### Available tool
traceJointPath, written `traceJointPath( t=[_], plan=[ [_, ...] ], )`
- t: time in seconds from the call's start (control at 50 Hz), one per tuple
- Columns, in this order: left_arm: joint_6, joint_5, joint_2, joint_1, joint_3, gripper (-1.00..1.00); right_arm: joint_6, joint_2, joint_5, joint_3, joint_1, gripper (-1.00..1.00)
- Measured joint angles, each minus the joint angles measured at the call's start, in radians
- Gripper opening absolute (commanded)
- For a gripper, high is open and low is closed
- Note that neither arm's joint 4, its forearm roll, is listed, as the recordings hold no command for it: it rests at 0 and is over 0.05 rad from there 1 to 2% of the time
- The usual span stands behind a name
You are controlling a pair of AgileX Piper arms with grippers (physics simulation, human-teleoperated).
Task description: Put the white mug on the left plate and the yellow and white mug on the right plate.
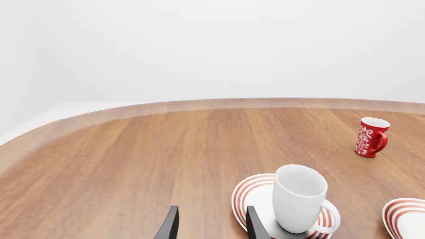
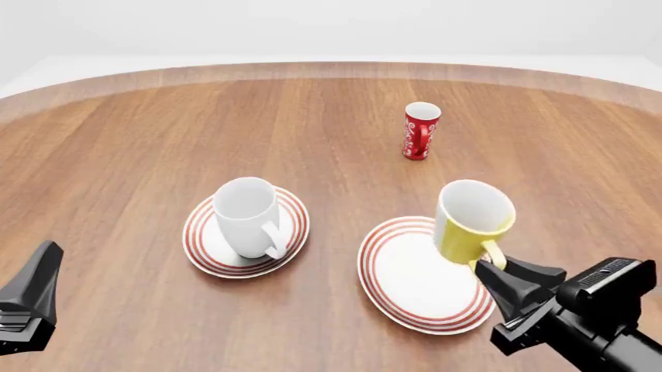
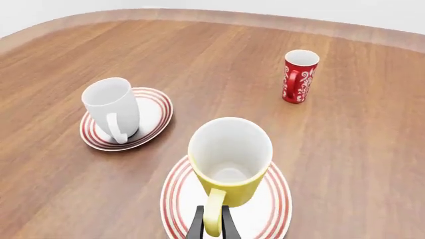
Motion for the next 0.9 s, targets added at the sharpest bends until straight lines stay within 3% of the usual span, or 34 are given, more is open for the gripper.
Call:
traceJointPath(
  t=[0.58,0.9],
  plan=[
    [0.000,0.000,0.000,0.000,0.000,1.00,0.047,0.332,-0.253,0.000,0.029,-1.00],
    [0.000,0.000,0.000,0.000,0.000,1.00,0.057,0.444,-0.331,0.000,0.029,-1.00]
  ],
)
